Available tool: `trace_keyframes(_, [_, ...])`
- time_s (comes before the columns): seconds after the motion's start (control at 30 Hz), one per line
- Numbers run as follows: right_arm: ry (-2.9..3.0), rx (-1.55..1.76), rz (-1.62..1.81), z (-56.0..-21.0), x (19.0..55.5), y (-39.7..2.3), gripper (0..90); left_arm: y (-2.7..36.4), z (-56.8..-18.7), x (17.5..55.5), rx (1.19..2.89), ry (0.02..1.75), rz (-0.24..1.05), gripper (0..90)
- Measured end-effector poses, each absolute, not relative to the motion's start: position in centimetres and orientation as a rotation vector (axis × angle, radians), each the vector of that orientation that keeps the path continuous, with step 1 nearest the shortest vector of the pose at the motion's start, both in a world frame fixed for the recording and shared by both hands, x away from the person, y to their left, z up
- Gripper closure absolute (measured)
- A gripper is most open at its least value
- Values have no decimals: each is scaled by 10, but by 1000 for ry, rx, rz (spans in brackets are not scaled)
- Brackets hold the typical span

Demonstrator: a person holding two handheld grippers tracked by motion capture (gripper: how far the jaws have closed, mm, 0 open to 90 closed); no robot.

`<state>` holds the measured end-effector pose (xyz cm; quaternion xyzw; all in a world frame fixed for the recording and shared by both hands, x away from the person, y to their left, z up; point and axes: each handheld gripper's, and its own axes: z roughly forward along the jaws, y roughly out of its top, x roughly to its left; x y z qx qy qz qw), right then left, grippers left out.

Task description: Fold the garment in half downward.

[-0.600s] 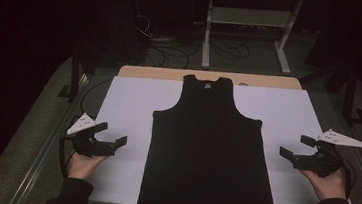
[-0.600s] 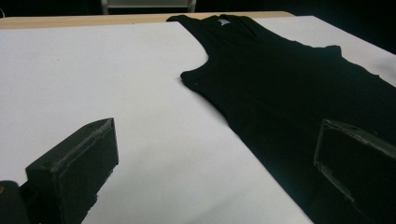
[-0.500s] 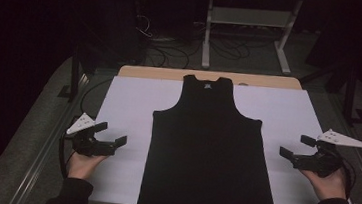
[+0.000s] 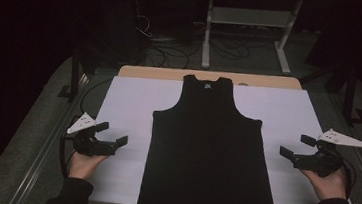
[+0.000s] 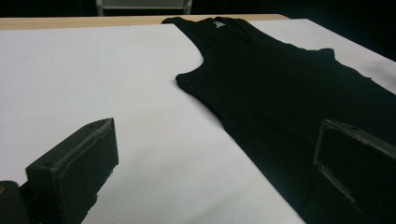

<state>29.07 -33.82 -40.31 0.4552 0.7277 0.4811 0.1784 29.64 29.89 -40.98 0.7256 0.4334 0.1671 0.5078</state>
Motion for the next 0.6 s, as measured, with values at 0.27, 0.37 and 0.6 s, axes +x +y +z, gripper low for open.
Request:
trace_keyframes(0.27, [2072, 1279, 1345, -400, 293, -336, 0, 295, -411, 299, 1770, 1036, 385, 0])
trace_keyframes(0.37, [2079, 1261, 1342, -397, 296, -335, 0, 293, -410, 301, 1772, 1032, 391, 0])
trace_keyframes(0.6, [2100, 1250, 1312, -392, 303, -333, 0, 290, -406, 302, 1784, 1008, 400, 0])
